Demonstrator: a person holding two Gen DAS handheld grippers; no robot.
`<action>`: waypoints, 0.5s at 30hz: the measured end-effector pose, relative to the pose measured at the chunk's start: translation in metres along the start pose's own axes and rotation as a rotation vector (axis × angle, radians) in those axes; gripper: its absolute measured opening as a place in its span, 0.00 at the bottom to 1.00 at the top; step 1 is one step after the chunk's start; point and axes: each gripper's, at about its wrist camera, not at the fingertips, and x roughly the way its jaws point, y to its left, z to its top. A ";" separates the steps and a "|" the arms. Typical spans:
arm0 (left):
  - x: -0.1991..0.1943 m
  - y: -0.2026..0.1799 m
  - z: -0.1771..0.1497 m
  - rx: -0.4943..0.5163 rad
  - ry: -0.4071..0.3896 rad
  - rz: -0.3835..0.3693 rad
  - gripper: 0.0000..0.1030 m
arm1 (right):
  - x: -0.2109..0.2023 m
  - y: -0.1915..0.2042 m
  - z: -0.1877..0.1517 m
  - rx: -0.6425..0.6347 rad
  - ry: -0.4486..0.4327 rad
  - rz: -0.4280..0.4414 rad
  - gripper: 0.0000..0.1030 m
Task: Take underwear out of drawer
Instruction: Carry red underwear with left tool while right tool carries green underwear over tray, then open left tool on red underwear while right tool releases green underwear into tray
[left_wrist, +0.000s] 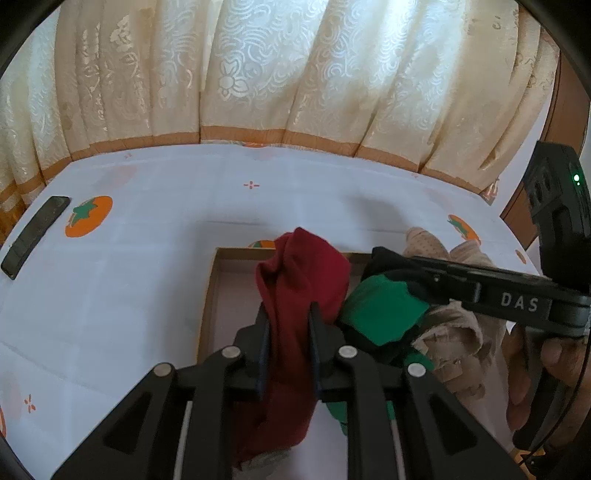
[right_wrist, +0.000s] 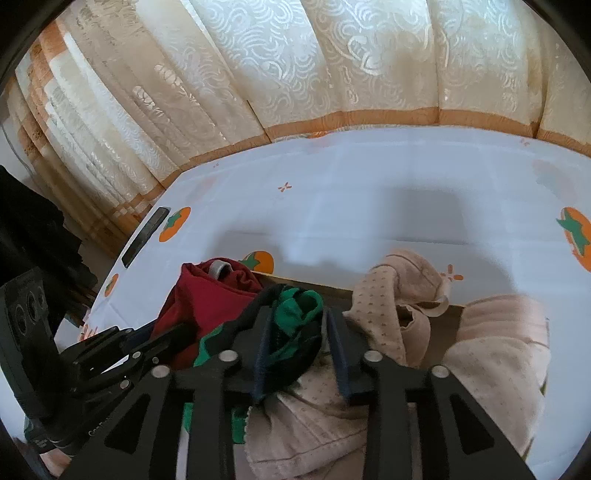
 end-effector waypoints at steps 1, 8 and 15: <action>-0.002 0.000 -0.001 0.000 -0.004 0.001 0.21 | -0.002 0.001 -0.001 -0.004 -0.004 -0.003 0.40; -0.018 0.000 -0.002 -0.001 -0.042 0.005 0.32 | -0.016 0.002 -0.001 -0.001 -0.036 -0.013 0.47; -0.033 0.000 -0.011 -0.016 -0.072 -0.015 0.39 | -0.034 0.013 -0.008 -0.025 -0.062 -0.002 0.48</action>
